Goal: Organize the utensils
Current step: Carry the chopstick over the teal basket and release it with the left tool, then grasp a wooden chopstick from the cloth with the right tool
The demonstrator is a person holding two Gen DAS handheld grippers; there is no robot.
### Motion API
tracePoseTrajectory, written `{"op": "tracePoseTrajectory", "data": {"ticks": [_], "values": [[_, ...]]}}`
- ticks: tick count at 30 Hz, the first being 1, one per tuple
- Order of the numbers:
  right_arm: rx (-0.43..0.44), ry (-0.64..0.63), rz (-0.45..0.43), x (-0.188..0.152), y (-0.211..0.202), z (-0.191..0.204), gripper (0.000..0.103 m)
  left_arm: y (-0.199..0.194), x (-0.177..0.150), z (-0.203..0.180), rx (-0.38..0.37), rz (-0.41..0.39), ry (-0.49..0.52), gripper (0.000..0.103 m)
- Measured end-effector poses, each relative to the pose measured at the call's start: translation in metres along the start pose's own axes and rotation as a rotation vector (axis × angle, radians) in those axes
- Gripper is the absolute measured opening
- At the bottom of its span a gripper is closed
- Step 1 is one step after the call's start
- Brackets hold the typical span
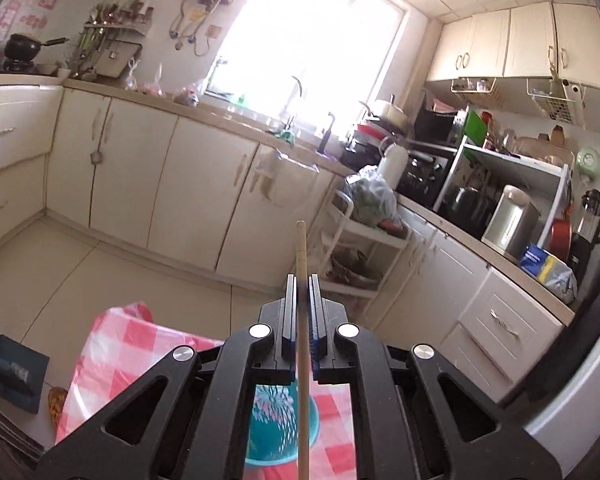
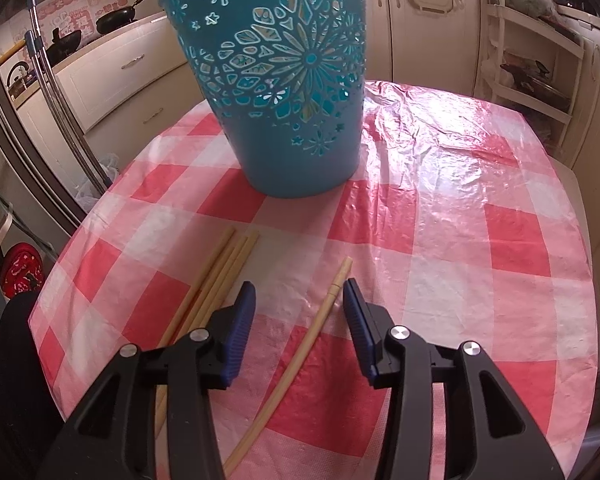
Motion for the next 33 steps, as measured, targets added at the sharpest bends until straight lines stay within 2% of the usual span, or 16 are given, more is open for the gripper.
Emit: {"op": "tracePoseTrajectory", "data": {"ticks": [3, 9, 15, 19, 21, 23, 29, 33], "values": [[0.006, -0.001, 0.0, 0.001, 0.0, 0.0, 0.047, 0.023, 0.011, 0.004, 0.062, -0.063, 0.023, 0.005], [0.011, -0.008, 0.002, 0.001, 0.001, 0.002, 0.05, 0.066, -0.001, 0.026, 0.163, -0.079, 0.04, 0.005], [0.008, -0.016, 0.005, 0.001, 0.002, 0.005, 0.052, 0.079, -0.035, 0.036, 0.195, -0.024, 0.095, 0.005], [0.008, -0.015, 0.004, 0.001, 0.001, 0.005, 0.052, 0.076, -0.059, 0.038, 0.205, 0.045, 0.137, 0.007], [0.01, -0.014, 0.003, 0.001, 0.002, 0.005, 0.052, 0.068, -0.069, 0.044, 0.219, 0.075, 0.138, 0.021], [0.015, -0.009, 0.002, 0.001, 0.002, 0.006, 0.052, 0.053, -0.073, 0.051, 0.25, 0.068, 0.134, 0.053], [0.027, 0.019, -0.004, 0.0, -0.002, 0.002, 0.052, -0.017, -0.076, 0.084, 0.343, 0.005, 0.129, 0.083], [0.005, 0.029, -0.004, -0.004, -0.005, -0.001, 0.051, -0.058, -0.093, 0.124, 0.424, 0.008, 0.104, 0.088]]}}
Point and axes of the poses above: each gripper's, at about its wrist camera, not at the fingertips, and y roughly the way its jaws point, z to its left, x to its top, the point moved 9 cm from there along y, roughly the way its jaws point, and after that the axes turned 5 degrees about -y, right-handed, at the moved point
